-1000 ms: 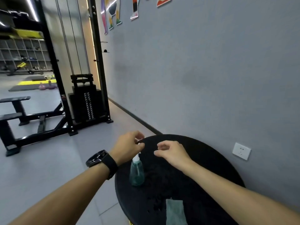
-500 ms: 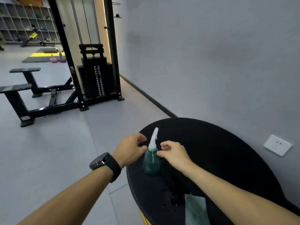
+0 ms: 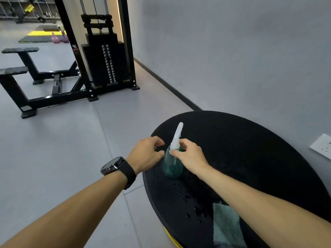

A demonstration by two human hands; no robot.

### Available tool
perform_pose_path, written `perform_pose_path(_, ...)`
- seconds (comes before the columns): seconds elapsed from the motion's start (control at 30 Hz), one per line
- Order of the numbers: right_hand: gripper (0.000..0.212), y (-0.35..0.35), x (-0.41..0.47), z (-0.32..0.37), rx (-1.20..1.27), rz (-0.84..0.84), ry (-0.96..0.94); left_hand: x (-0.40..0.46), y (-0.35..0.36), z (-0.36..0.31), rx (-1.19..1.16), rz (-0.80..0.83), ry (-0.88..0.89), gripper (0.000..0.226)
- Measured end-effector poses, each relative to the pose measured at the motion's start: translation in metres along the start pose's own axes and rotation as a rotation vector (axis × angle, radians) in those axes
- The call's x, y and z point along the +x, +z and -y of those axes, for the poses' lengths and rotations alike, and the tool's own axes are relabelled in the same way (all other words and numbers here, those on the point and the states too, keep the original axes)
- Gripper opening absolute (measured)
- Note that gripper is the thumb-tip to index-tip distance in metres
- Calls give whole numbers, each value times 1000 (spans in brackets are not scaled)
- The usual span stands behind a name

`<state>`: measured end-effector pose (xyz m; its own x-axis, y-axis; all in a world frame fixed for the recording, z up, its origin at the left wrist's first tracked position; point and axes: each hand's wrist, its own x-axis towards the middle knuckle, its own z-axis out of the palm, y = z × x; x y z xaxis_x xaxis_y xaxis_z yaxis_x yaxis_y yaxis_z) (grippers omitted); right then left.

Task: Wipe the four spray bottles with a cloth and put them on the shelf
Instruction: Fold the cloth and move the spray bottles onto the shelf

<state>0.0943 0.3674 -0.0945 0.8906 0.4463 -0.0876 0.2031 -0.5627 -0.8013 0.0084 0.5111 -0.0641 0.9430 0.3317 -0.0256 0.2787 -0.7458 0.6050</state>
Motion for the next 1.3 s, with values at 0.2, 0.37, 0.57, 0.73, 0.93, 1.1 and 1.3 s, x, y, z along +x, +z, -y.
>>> perform_pose_path(0.2, 27, 2, 3, 0, -18, -4, -13, 1, 0, 0, 10, 4, 2, 34)
perform_pose_path(0.37, 21, -3, -3, 3, -51, 22, -31, -2, -5, -5, 28, 2, 15, 33)
perform_pose_path(0.57, 21, -37, -19, 13, -9, -8, -55, -6, -17, -23, 34, -12, 40, 32)
perform_pose_path(0.73, 24, -80, -40, 21, -33, -42, -84, -13, -24, -56, 38, -22, 106, 32)
perform_pose_path(0.93, 23, -136, -79, 22, -56, -124, -82, -29, -21, -111, 3, -21, 210, 32)
perform_pose_path(1.1, 24, -182, -118, 16, -68, -188, -80, -46, -9, -159, 4, -6, 306, 32)
perform_pose_path(1.3, 6, -234, -163, 7, -68, -269, -58, -67, 5, -214, -13, 2, 399, 30)
